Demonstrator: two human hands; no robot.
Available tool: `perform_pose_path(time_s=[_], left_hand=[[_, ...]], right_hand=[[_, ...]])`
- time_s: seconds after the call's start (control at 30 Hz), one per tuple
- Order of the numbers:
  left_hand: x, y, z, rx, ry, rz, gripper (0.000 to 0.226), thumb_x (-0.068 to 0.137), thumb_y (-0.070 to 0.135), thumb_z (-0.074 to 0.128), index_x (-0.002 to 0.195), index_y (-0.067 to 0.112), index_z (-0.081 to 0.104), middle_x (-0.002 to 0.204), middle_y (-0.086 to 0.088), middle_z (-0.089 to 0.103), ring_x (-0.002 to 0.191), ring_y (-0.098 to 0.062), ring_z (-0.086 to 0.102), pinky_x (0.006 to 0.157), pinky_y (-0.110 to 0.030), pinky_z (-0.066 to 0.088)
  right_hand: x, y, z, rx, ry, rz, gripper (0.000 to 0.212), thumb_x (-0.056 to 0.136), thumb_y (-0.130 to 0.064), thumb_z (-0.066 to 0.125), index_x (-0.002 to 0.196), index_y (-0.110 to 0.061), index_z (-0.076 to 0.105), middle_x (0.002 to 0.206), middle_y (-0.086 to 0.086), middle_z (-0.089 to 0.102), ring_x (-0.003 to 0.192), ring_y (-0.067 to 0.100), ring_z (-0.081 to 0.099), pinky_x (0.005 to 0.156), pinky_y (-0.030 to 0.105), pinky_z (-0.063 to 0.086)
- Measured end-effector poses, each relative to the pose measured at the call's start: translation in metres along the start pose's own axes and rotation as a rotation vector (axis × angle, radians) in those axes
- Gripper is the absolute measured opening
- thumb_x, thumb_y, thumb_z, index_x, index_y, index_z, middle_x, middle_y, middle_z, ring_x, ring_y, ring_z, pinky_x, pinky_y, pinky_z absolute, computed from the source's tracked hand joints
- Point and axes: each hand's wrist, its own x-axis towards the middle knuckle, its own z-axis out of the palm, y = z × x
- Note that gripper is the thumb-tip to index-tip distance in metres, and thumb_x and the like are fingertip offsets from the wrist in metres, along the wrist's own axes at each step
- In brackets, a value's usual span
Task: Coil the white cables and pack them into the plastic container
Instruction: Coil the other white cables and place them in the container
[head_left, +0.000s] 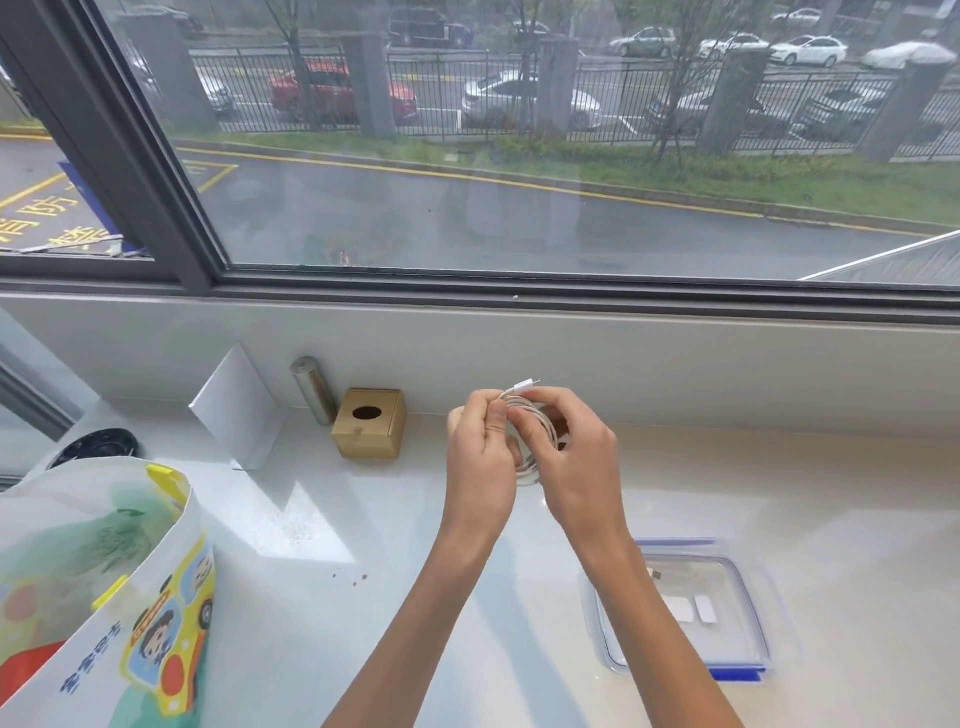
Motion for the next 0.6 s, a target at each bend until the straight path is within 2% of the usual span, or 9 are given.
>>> perform_pose_path(time_s=[0.07, 0.13, 0.2, 0.3, 0.4, 0.53, 0.6], left_hand=[[0.0, -0.001, -0.003, -0.022, -0.006, -0.008, 0.029, 0.107, 0.022, 0.036, 0.101, 0.021, 0.064, 0.103, -0.028, 0.053, 0.063, -0.01, 0.045, 0.065, -0.023, 0.041], [0.0, -0.001, -0.005, 0.02, 0.006, 0.012, 0.028, 0.107, 0.024, 0.036, 0.097, 0.022, 0.062, 0.101, -0.022, 0.055, 0.071, -0.011, 0.047, 0.074, -0.026, 0.041], [-0.001, 0.001, -0.006, 0.095, 0.032, 0.063, 0.027, 0.106, 0.024, 0.037, 0.097, 0.026, 0.063, 0.099, -0.012, 0.054, 0.082, -0.001, 0.05, 0.078, -0.016, 0.041], [-0.002, 0.002, -0.007, 0.176, 0.037, 0.116, 0.027, 0.106, 0.022, 0.039, 0.103, 0.026, 0.065, 0.1, -0.012, 0.053, 0.093, 0.011, 0.046, 0.08, -0.004, 0.037], [0.001, -0.001, -0.008, 0.2, 0.027, 0.089, 0.027, 0.106, 0.025, 0.038, 0.103, 0.019, 0.064, 0.107, -0.015, 0.052, 0.09, 0.019, 0.044, 0.079, 0.0, 0.034], [0.005, -0.002, -0.009, 0.077, -0.01, -0.021, 0.029, 0.106, 0.031, 0.038, 0.106, 0.019, 0.064, 0.111, -0.009, 0.048, 0.079, 0.017, 0.049, 0.085, -0.014, 0.041], [0.006, 0.0, -0.009, 0.055, 0.007, -0.015, 0.026, 0.106, 0.025, 0.039, 0.103, 0.022, 0.065, 0.109, -0.005, 0.048, 0.075, 0.015, 0.051, 0.083, -0.013, 0.044]], right_hand=[[0.001, 0.001, -0.001, 0.002, -0.023, 0.009, 0.011, 0.092, -0.031, 0.07, 0.103, -0.031, 0.069, 0.079, -0.015, 0.07, 0.073, 0.009, 0.064, 0.065, 0.018, 0.048], [0.007, 0.0, -0.007, 0.076, -0.112, 0.07, 0.022, 0.092, -0.04, 0.068, 0.113, -0.035, 0.067, 0.076, -0.013, 0.068, 0.068, 0.007, 0.062, 0.064, 0.019, 0.048], [0.014, -0.004, -0.013, 0.122, -0.187, 0.093, 0.029, 0.093, -0.044, 0.064, 0.12, -0.036, 0.066, 0.086, -0.012, 0.073, 0.08, 0.008, 0.068, 0.071, 0.022, 0.052], [0.022, -0.012, -0.014, 0.007, -0.187, 0.03, 0.009, 0.093, -0.033, 0.069, 0.098, -0.031, 0.076, 0.089, -0.013, 0.076, 0.084, 0.009, 0.069, 0.072, 0.028, 0.054], [0.026, -0.019, -0.019, -0.08, -0.062, -0.057, 0.007, 0.089, -0.025, 0.075, 0.086, -0.03, 0.079, 0.089, -0.014, 0.075, 0.081, 0.007, 0.069, 0.07, 0.029, 0.053], [0.01, -0.029, -0.02, 0.013, -0.036, -0.082, 0.009, 0.093, -0.028, 0.068, 0.099, -0.032, 0.075, 0.1, -0.017, 0.072, 0.096, 0.012, 0.069, 0.081, 0.025, 0.053], [-0.006, -0.027, -0.013, 0.041, -0.038, -0.067, 0.013, 0.097, -0.027, 0.06, 0.102, -0.03, 0.071, 0.105, -0.015, 0.07, 0.104, 0.014, 0.066, 0.087, 0.025, 0.052]])
